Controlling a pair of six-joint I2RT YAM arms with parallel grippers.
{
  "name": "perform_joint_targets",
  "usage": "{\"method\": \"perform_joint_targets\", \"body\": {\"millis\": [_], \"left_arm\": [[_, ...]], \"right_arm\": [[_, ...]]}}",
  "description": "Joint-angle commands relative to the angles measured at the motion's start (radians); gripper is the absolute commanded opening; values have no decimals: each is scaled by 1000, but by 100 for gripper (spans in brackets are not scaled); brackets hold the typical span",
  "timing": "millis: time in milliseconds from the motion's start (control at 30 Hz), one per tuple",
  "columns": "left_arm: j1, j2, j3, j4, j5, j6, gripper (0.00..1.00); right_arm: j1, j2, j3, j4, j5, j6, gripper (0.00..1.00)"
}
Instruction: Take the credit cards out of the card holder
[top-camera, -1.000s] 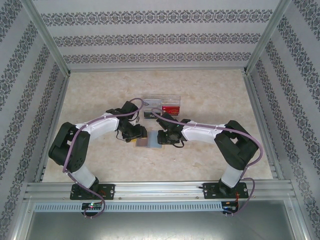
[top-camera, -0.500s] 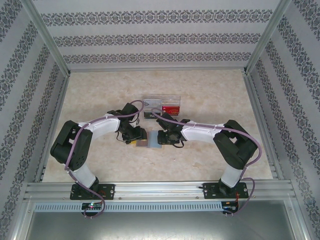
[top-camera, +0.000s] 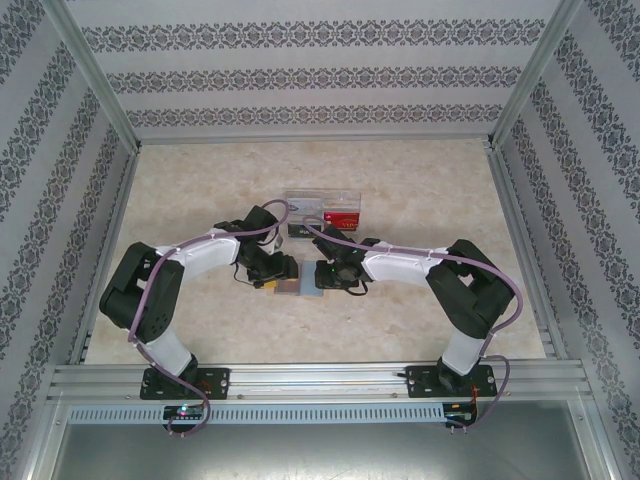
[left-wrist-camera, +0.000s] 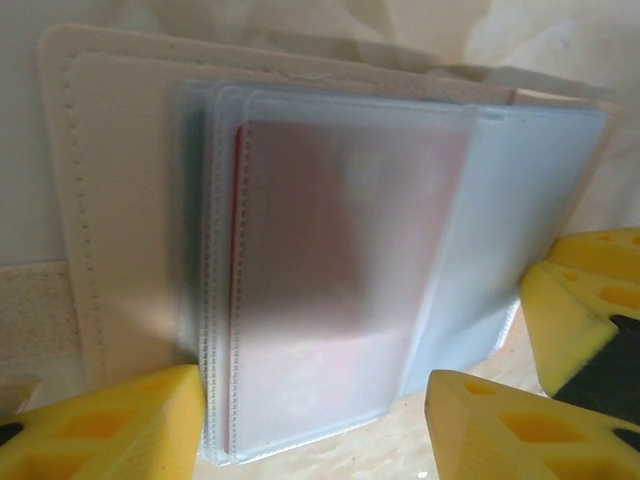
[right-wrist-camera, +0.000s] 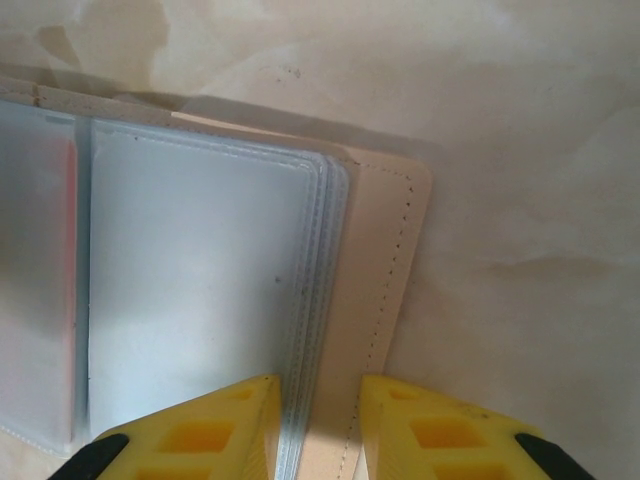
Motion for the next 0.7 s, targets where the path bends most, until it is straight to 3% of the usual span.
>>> {"method": "perform_joint_targets", "body": {"millis": [0, 133, 500, 667], "left_arm": [[-20, -35, 11, 41, 45, 29, 66], [-25, -28, 13, 50, 71, 33, 77], [-31, -22, 16, 67, 110, 36, 81], [-31, -30, 17, 46, 76, 34, 80]], "right_arm": [[15, 42, -2, -17, -3, 11, 30], [15, 44, 2, -21, -1, 8, 30], [15, 41, -2, -22, 5, 10, 31], [15, 40, -3, -25, 8, 10, 31]]}}
